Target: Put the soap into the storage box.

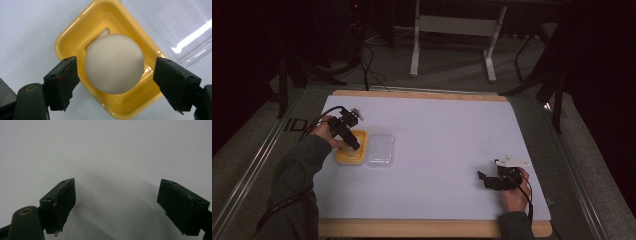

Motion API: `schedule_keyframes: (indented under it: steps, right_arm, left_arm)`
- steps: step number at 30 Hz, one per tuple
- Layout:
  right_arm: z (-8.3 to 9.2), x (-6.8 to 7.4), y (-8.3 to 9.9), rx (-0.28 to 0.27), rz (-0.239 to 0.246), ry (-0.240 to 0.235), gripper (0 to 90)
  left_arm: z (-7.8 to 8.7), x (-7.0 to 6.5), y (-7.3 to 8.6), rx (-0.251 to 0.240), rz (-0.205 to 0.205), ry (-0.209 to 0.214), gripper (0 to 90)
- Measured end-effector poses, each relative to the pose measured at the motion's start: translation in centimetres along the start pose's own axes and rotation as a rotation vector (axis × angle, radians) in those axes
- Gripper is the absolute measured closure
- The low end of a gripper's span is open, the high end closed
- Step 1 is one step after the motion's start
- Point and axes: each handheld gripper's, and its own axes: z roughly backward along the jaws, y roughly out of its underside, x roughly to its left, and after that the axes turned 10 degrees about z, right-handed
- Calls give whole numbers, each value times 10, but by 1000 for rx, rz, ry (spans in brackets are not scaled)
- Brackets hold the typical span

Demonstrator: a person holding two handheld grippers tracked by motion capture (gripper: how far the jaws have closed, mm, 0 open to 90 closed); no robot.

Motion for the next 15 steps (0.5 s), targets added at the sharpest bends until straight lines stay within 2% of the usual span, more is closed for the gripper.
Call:
schedule_keyframes:
  steps: [6, 12, 15]
  right_arm:
    - [0, 0, 0, 0, 2, 0, 150]
    - [0, 0, 0, 0, 3, -1, 150]
    - [0, 0, 0, 1, 3, -1, 150]
  left_arm:
    - [6, -6, -1, -44, -20, 5, 261]
    - [8, -14, -2, -60, -47, 12, 328]
    - [8, -19, -2, -64, -63, 31, 370]
